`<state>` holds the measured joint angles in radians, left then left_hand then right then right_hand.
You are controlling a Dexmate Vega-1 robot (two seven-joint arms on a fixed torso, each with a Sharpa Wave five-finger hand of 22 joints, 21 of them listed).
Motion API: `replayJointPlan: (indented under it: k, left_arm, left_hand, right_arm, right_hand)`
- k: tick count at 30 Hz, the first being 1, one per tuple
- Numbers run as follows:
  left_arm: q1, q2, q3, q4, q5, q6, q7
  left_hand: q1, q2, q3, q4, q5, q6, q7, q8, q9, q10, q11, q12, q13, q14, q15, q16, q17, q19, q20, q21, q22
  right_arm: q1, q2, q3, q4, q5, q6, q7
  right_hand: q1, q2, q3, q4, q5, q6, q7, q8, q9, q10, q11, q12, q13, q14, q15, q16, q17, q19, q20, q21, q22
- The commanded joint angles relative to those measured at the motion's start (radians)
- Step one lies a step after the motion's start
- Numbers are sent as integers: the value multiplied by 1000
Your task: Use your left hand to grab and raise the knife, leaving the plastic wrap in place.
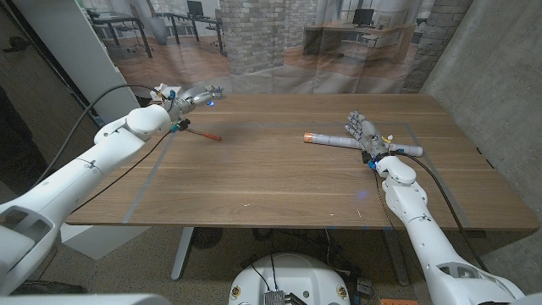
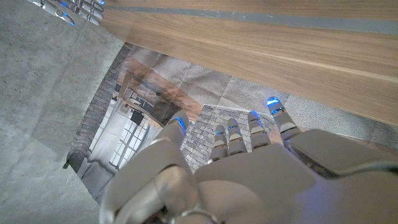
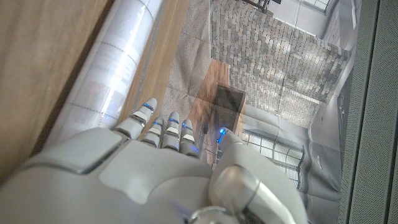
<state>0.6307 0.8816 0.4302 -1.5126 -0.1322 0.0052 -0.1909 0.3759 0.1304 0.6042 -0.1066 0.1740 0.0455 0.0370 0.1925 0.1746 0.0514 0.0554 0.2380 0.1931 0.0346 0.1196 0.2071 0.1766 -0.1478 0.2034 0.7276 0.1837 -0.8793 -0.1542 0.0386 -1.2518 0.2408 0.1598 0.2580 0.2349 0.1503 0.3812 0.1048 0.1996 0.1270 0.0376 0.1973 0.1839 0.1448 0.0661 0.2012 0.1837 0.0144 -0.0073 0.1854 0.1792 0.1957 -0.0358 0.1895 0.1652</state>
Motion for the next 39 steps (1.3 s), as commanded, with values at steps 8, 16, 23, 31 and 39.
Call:
replayJointPlan:
  k: [8,16,23,31,39]
  left_arm:
    - [-40,57,28,-60,96,63,-76]
    - [-57,73,39,-79,141,83,-104]
    - [-78,88,56,-95,193,98,-135]
    - [-97,111,76,-129,281,115,-165]
    - [-113,127,93,-158,367,122,-199]
  left_hand:
    - [18,-9,-5,-20,-3,29,-10,8,3,20,-9,4,3,8,-8,-2,3,13,-6,-8,5]
    - [31,-14,-9,-34,-3,52,-13,11,3,35,-17,5,3,14,-19,-3,2,22,-15,-10,4]
    - [42,-18,-12,-44,-3,68,-12,12,4,42,-18,5,3,18,-22,-3,2,28,-14,-12,4]
    - [66,-28,-13,-61,-2,89,-22,15,3,56,-34,6,2,23,-38,-5,2,42,-24,-14,2]
    - [100,-39,-11,-76,1,104,-29,17,3,66,-45,5,2,27,-50,-6,1,54,-31,-18,1]
  right_arm:
    - [2,6,-1,8,-1,8,0]
    - [-2,7,0,3,-1,7,-4]
    - [-7,9,-1,-1,0,6,-6]
    - [-10,11,-2,-3,-1,7,-11]
    - [-10,14,-5,-3,-2,8,-14]
  right_hand:
    - [3,-4,8,-2,-2,8,3,1,2,6,4,-1,3,10,2,4,3,9,-39,5,5]
    - [2,-5,9,-2,-3,9,3,0,2,9,4,0,3,10,2,4,3,9,-38,5,5]
    - [2,-5,9,-2,-3,9,2,0,2,9,5,-1,4,11,2,4,4,9,-37,5,5]
    - [1,-6,10,-2,-4,10,2,-1,2,11,6,-1,4,11,3,4,4,9,-38,4,5]
    - [1,-6,11,-3,-4,12,2,0,2,13,7,-1,4,12,2,4,4,9,-38,4,5]
